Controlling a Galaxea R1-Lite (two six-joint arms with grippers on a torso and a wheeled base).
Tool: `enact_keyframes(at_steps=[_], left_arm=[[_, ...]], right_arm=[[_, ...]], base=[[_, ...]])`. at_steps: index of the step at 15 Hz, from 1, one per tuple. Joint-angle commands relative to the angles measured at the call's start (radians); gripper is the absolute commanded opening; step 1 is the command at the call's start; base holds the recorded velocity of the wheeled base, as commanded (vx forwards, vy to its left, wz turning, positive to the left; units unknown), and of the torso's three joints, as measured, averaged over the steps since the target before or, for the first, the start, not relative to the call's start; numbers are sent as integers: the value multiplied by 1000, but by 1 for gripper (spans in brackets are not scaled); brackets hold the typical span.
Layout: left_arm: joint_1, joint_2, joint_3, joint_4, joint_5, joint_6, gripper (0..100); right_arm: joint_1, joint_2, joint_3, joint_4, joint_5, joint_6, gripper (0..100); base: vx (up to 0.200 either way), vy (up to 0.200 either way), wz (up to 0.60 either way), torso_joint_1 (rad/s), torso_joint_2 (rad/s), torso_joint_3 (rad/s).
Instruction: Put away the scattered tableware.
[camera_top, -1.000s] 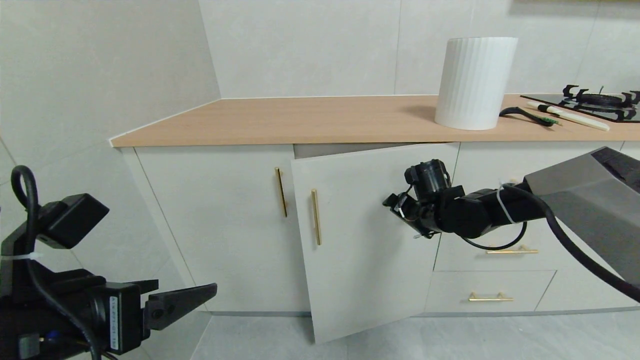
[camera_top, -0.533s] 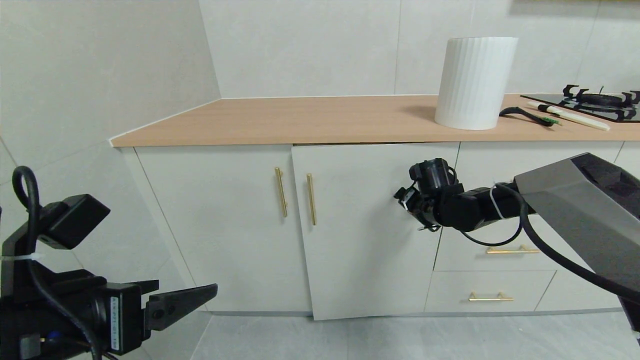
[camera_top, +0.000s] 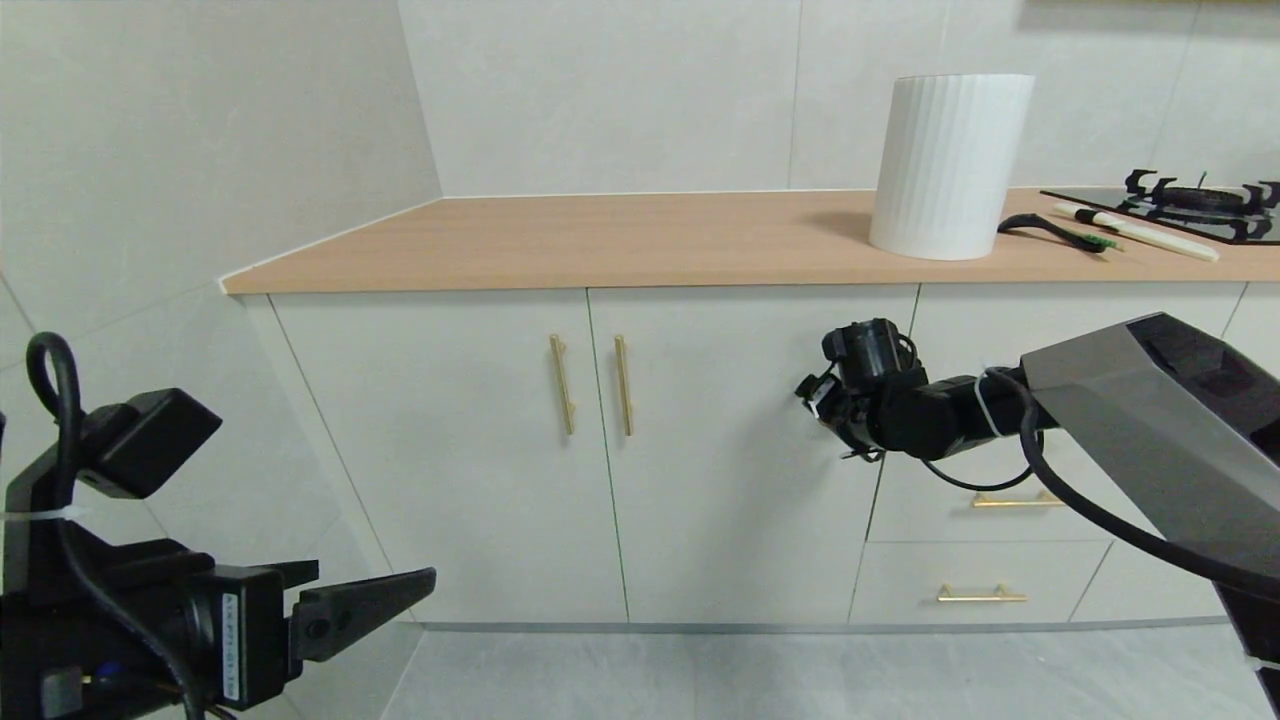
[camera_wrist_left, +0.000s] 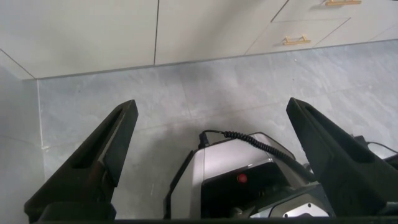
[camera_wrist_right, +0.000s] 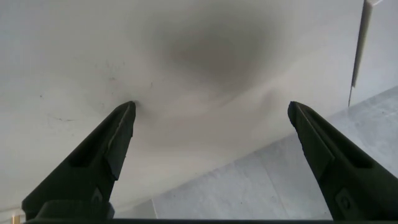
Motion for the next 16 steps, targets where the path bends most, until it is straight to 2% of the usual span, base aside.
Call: enact_keyframes(at_steps=[1,4,6,7,8,9,14,16], left_arm=[[0,2,0,0,0,-1,100],[0,2,0,0,0,-1,100],[0,0,0,0,0,-1,100],[0,0,0,0,0,-1,100],[0,0,0,0,0,-1,100],[0,0,0,0,0,-1,100],[0,-12,8,-2,5,2,100],[0,-29,17,-2,3,41,100]], right_arm=[[-2,8,-6,-3,-8,2,100],[1,-35,11,5,0,2,100],[20,-127,87,5,29,1,100],[47,-206,147,5,84,-1,100],[47,-206,147,5,84,-1,100],[92,-401,308,-1,209,-56,100],[116,-719,572,-33,232,-308,100],[116,-901,705,-35,230,-495,100]], base=[[0,0,0,0,0,0],[0,0,0,0,0,0],[0,0,0,0,0,0],[0,0,0,0,0,0],[0,0,0,0,0,0],[0,0,0,0,0,0],[0,0,0,0,0,0],[0,0,0,0,0,0]])
